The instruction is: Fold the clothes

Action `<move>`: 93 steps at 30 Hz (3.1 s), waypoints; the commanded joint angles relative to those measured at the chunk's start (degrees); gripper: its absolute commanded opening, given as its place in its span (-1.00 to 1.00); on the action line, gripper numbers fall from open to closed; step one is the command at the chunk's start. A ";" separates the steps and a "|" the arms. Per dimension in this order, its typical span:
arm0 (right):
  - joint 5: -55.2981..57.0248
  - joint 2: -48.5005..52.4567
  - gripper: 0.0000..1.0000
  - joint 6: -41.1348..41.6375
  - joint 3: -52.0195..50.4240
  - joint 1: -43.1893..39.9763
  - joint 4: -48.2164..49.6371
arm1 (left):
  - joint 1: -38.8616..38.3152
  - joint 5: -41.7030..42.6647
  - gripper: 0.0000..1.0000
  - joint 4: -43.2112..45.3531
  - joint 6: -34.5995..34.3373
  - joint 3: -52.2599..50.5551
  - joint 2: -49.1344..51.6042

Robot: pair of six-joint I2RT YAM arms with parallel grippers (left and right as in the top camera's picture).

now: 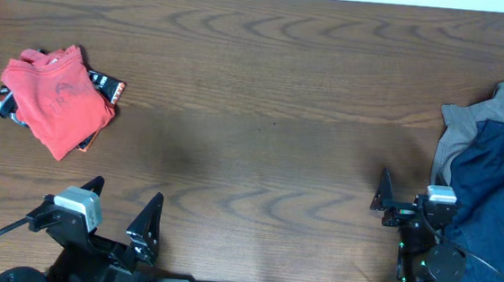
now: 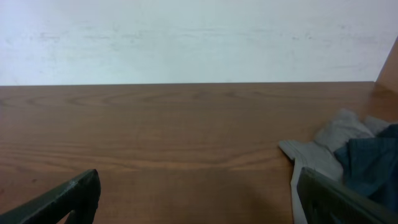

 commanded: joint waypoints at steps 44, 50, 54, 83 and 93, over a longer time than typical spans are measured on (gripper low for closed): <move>-0.68 -0.37 0.99 -0.85 -0.07 0.63 -0.28 | 18.18 -4.39 0.96 41.46 8.20 -50.14 -15.89; -0.68 -0.37 0.98 -0.85 -0.07 0.63 -0.28 | 18.18 -4.52 0.96 50.31 8.15 -56.92 -15.91; -0.68 -0.37 0.98 -0.85 -0.07 0.63 -0.28 | 18.18 -4.76 0.96 49.09 8.17 -57.37 -15.91; -0.68 -0.37 0.98 -0.85 -0.07 0.63 -0.28 | 18.18 -4.76 0.96 47.12 8.17 -57.37 -15.78; -0.68 -0.37 0.98 -0.85 -0.07 0.63 -0.28 | 18.18 -4.76 0.96 47.12 8.17 -57.37 -15.78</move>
